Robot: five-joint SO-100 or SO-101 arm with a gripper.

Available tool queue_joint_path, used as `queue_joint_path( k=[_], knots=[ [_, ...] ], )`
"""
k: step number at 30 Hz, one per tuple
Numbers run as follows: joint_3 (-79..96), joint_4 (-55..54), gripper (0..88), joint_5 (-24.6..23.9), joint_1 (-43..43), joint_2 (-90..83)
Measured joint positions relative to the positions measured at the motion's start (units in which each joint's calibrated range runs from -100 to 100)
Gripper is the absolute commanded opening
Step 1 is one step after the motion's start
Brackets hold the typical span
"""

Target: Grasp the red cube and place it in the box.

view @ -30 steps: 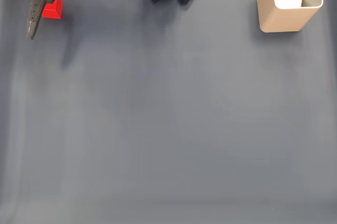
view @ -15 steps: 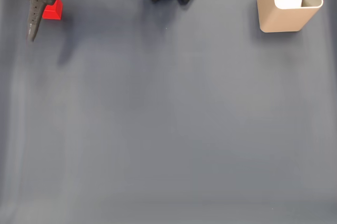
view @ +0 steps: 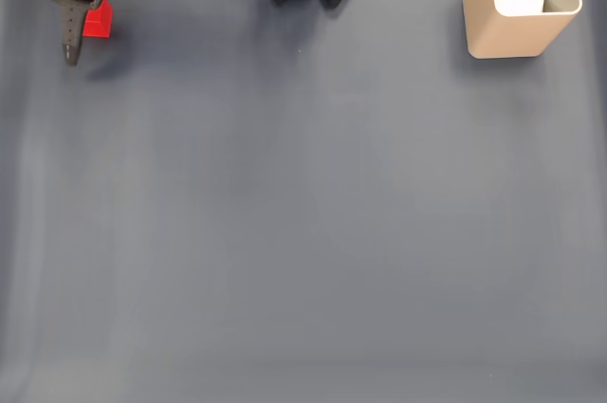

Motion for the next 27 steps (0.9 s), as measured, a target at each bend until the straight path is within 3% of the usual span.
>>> queue_joint_path(
  k=[18,27],
  knots=[
    [0.0,0.97,6.9,2.05,-1.35,-0.09],
    [0.0,1.06,1.3,3.22,-2.18,-0.09]
  ],
)
